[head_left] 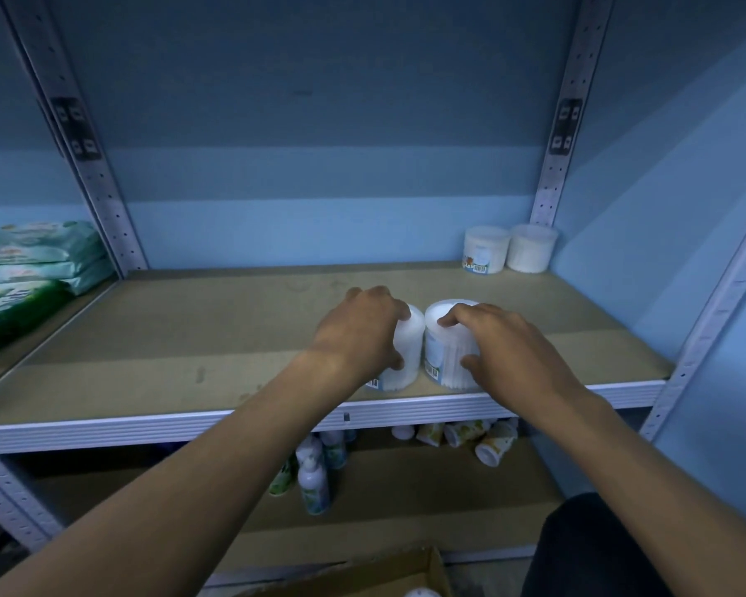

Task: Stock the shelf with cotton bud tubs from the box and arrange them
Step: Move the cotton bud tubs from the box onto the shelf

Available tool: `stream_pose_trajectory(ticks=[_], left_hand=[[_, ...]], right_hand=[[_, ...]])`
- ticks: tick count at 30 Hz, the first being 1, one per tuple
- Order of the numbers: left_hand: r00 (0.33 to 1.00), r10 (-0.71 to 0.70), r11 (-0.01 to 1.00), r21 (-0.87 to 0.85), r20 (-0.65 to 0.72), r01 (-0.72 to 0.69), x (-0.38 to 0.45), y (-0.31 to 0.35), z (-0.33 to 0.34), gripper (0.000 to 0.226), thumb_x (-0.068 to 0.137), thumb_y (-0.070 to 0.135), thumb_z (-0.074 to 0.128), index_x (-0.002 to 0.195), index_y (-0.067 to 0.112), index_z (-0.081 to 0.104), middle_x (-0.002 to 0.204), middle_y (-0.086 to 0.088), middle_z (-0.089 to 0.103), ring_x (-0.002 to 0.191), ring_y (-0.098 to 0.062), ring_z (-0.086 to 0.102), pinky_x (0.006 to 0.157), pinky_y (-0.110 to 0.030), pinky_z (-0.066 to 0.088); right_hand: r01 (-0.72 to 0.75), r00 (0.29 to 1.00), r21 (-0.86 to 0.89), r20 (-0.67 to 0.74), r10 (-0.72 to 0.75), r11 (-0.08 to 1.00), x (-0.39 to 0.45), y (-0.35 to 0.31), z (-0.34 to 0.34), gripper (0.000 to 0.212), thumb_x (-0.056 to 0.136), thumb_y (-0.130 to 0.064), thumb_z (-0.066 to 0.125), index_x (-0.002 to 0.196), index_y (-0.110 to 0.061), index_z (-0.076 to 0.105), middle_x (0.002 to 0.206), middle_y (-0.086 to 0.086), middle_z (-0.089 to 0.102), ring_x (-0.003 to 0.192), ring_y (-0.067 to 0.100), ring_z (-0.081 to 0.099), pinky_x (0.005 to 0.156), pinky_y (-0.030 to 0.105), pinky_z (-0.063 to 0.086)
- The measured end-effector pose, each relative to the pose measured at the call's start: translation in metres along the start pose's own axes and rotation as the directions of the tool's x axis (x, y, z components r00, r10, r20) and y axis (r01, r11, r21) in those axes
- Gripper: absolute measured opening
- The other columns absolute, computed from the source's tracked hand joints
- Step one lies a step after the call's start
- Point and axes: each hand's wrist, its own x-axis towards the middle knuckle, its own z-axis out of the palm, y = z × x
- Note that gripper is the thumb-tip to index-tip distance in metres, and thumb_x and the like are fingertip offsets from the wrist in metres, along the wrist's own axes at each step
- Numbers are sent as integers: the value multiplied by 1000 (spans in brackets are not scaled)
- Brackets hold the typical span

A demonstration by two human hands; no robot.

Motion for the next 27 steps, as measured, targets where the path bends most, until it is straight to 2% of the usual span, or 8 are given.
stream_pose_trajectory(ticks=[14,22,27], left_hand=[[998,-27,999,-20,-59,26,67,-15,20,67,73,34,84,135,28,58,129,-4,57,122,-27,50,98,-37,46],[996,-43,998,-50,-72,40,112,-19,30,64,75,30,83,134,26,58,130,-2,53,126,-26,44,97,-35,45],[994,-76,996,-41,-84,73,142,-20,35,55,74,30,84,124,19,65,122,-3,57,123,-26,47,93,-36,48]], right_hand=[[-43,999,-29,-34,42,999,61,26,29,58,77,1,66,126,-30,59,126,2,62,113,29,58,84,36,48],[-73,996,-9,-60,73,997,102,45,47,60,77,5,63,128,-26,60,127,8,63,116,31,59,86,36,51],[-79,995,13,-53,79,997,127,60,56,56,79,5,59,127,-24,59,124,8,62,117,28,54,87,34,49]])
